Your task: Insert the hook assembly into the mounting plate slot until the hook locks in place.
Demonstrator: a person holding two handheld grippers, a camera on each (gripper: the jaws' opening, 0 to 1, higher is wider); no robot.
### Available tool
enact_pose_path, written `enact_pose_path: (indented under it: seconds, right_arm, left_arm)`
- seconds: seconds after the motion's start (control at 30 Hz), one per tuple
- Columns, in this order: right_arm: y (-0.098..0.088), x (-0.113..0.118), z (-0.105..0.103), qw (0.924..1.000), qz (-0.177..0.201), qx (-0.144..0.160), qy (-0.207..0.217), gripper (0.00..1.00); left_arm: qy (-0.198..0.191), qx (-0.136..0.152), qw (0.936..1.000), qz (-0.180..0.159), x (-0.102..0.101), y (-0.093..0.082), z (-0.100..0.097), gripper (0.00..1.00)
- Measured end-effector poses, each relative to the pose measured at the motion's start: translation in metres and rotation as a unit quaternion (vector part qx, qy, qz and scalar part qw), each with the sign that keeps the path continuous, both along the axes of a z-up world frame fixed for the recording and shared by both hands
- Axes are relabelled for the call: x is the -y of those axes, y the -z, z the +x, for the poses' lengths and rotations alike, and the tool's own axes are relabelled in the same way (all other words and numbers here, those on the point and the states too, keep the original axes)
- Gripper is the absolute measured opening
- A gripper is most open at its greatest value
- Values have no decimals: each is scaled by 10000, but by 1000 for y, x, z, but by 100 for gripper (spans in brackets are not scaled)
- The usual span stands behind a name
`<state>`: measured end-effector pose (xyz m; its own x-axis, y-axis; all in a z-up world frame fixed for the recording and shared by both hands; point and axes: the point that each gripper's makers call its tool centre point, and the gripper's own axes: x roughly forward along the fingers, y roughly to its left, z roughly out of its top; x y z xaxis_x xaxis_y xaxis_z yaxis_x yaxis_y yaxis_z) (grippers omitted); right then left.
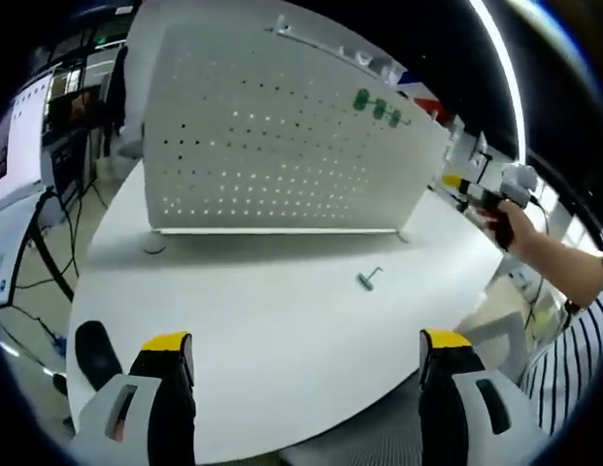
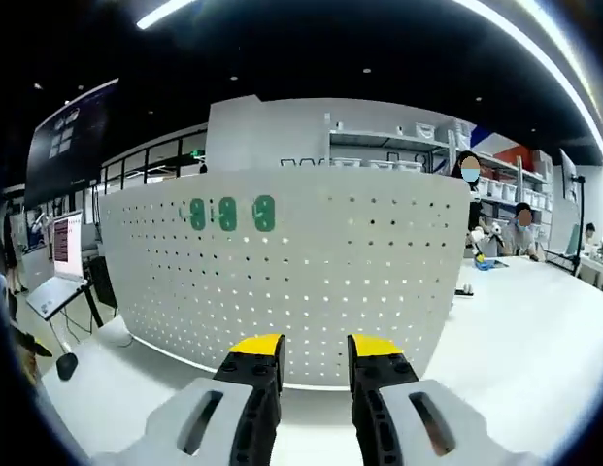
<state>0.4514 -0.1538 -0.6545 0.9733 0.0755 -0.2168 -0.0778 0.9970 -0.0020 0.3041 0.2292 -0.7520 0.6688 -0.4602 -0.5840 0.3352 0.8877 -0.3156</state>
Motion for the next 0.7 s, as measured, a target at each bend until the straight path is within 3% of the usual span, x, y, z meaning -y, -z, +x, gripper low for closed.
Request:
enact_pose_path:
  seconds: [0.2, 0.37, 0.7]
  right_arm:
    - [18, 11, -30, 9995, -157, -263, 20, 24]
    - [37, 13, -52, 9976, -342, -601, -43, 24]
    - [79, -2, -95, 9878, -587, -1288, -649, 25]
  left_arm:
    - [-21, -14, 10000, -10, -1, 0, -5, 99]
    - [34, -218, 9998, -11, -3, 8, -14, 97]
    - [86, -300, 9995, 66, -4, 11, -23, 97]
